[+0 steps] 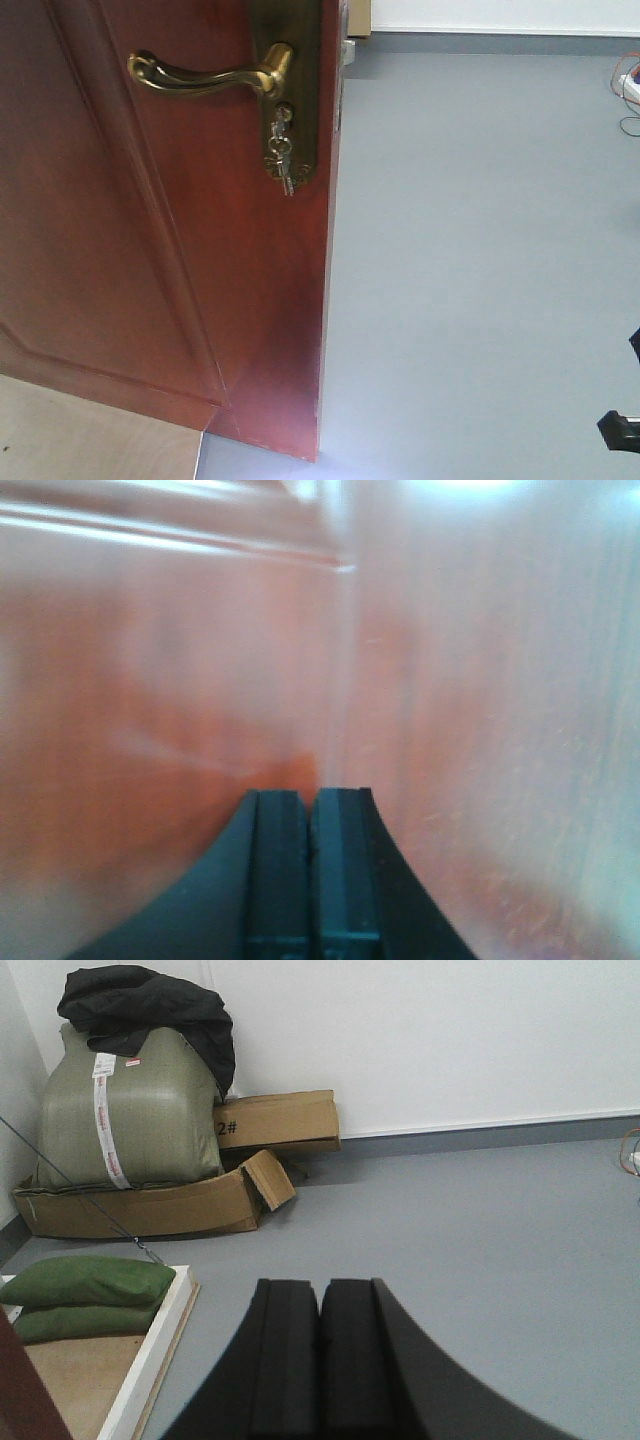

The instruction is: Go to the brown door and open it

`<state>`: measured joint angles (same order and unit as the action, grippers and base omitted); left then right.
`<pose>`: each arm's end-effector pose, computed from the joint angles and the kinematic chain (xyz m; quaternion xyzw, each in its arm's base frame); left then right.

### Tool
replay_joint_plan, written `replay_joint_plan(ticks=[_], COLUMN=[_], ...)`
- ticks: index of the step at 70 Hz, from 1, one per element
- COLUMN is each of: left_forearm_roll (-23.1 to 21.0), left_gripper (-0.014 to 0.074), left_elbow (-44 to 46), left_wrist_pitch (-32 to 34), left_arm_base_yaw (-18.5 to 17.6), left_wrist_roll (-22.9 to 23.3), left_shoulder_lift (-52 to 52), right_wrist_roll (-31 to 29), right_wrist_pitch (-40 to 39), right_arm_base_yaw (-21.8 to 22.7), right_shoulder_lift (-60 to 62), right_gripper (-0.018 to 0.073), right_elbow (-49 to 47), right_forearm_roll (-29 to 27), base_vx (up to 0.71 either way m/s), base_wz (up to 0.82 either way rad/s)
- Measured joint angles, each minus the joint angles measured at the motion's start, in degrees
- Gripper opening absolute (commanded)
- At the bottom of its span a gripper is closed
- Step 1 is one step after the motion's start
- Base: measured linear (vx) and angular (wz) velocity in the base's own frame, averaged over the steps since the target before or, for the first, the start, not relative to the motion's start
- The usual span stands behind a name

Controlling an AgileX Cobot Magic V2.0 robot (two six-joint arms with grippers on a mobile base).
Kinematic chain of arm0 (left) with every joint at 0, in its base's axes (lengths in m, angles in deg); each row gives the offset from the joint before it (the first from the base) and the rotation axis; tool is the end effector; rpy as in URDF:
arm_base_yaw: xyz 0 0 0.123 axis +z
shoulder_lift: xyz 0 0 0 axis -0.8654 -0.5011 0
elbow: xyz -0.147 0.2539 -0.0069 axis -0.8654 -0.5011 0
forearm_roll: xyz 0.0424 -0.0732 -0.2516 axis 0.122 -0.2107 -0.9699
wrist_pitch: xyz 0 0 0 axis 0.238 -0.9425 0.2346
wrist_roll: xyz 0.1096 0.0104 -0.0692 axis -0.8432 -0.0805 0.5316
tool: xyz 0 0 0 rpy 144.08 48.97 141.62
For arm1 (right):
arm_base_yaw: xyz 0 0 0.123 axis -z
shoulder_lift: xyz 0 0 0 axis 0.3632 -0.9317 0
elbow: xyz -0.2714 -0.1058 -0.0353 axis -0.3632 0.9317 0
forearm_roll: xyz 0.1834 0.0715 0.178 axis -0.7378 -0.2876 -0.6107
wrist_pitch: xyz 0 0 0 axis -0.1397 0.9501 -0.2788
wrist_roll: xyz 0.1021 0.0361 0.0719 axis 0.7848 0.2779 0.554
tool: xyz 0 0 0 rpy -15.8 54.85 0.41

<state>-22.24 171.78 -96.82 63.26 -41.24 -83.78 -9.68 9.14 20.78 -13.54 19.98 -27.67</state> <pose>0.3099 -0.0715 0.5198 0.2100 0.5834 -0.2915 0.7284 0.0992 0.0046 0.1757 0.0265 0.7609 0.0471 0.6466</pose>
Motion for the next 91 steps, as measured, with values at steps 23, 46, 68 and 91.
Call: replay_joint_plan(ticks=[23, 46, 68, 91], left_forearm_roll=[0.1, 0.1, 0.1, 0.1], left_gripper=[0.0017, 0.0017, 0.0017, 0.0017], left_elbow=[0.0, 0.0, 0.0, 0.0], left_wrist_pitch=[0.9, 0.9, 0.9, 0.9], left_arm_base_yaw=[0.0, 0.0, 0.0, 0.0], left_wrist_roll=[0.0, 0.0, 0.0, 0.0], left_shoulder_lift=[-0.1, -0.1, -0.1, -0.1], right_wrist_roll=[0.0, 0.0, 0.0, 0.0], right_wrist_pitch=[0.0, 0.0, 0.0, 0.0], right_arm_base_yaw=[0.0, 0.0, 0.0, 0.0], right_shoulder_lift=[0.0, 0.0, 0.0, 0.0], right_gripper=[0.0, 0.0, 0.0, 0.0], right_elbow=[0.0, 0.0, 0.0, 0.0], right_forearm_roll=[0.0, 0.0, 0.0, 0.0], base_vx=[0.18, 0.13, 0.07, 0.01], base_wz=[-0.02, 0.0, 0.01, 0.0])
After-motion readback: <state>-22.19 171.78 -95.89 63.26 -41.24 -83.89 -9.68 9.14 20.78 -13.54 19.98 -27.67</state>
